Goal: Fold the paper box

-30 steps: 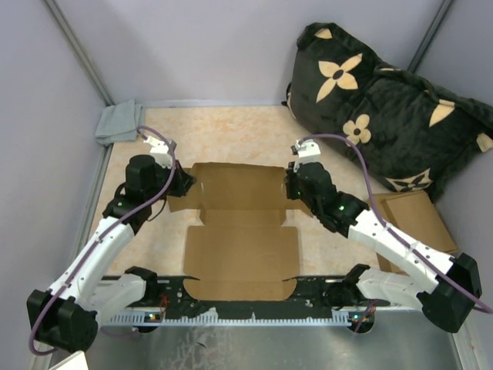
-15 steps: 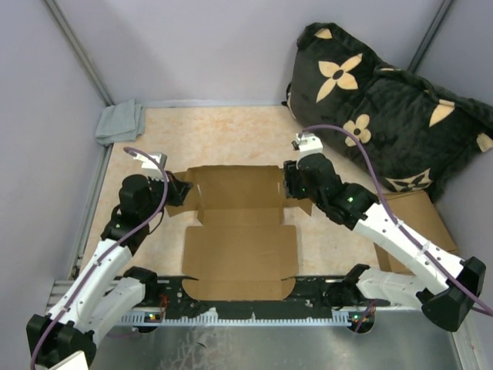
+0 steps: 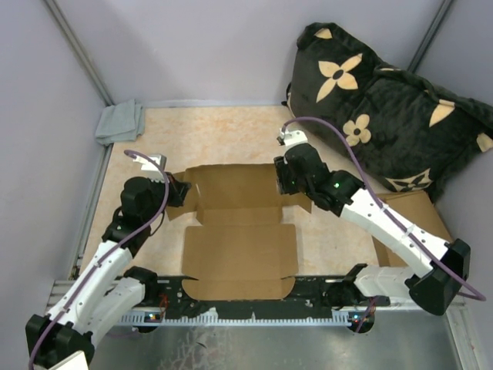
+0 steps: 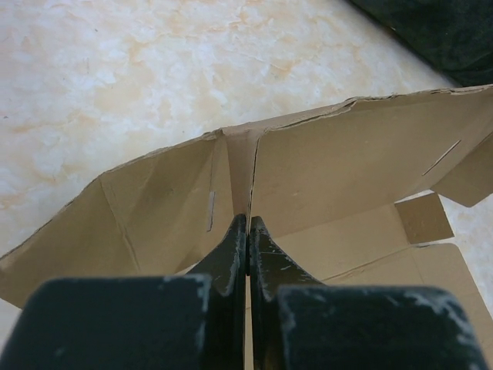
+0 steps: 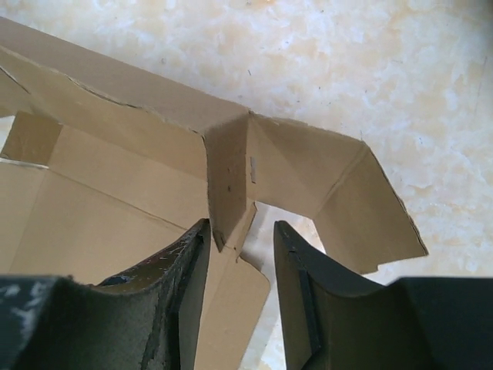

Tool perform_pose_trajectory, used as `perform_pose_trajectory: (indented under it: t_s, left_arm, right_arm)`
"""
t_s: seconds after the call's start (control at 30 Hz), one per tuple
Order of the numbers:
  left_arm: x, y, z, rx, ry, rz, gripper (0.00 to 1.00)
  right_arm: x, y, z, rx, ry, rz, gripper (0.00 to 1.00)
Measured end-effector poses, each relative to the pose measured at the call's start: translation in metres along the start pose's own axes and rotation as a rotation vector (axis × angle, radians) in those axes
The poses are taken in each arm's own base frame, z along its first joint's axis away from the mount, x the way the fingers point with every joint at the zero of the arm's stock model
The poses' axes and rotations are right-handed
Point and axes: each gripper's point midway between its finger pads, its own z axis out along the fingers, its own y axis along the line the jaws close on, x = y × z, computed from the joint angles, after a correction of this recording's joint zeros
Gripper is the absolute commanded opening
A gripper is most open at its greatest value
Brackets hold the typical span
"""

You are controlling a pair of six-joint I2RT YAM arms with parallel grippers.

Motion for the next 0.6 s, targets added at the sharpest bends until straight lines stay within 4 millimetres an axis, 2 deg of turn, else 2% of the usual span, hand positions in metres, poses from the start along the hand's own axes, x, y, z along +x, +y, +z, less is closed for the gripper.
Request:
perform_pose_trajectory:
  t_s: [0.17, 0.33, 0.5, 0.6]
  left_arm:
    - [0.001, 0.003, 0.004, -0.012, 0.009, 0.015, 0.00]
    - [-0.002, 0.006, 0.009, -0.029, 0.024, 0.055, 0.00]
    - [-0.004, 0.009, 0.011, -0.044, 0.041, 0.083, 0.00]
    - [-0.005, 0.010, 0.013, -0.052, 0.050, 0.091, 0.05]
  right_arm:
    - [-0.014, 0.006, 0.004, -0.005, -0.003, -0.002, 0.32]
    - [-0.029, 0.013, 0.014, 0.001, 0.007, -0.006, 0.16]
    - [-0.021, 0.016, 0.032, 0.025, 0.067, -0.023, 0.01]
    - [-0.012, 0.010, 0.038, 0.060, 0.101, -0.030, 0.00]
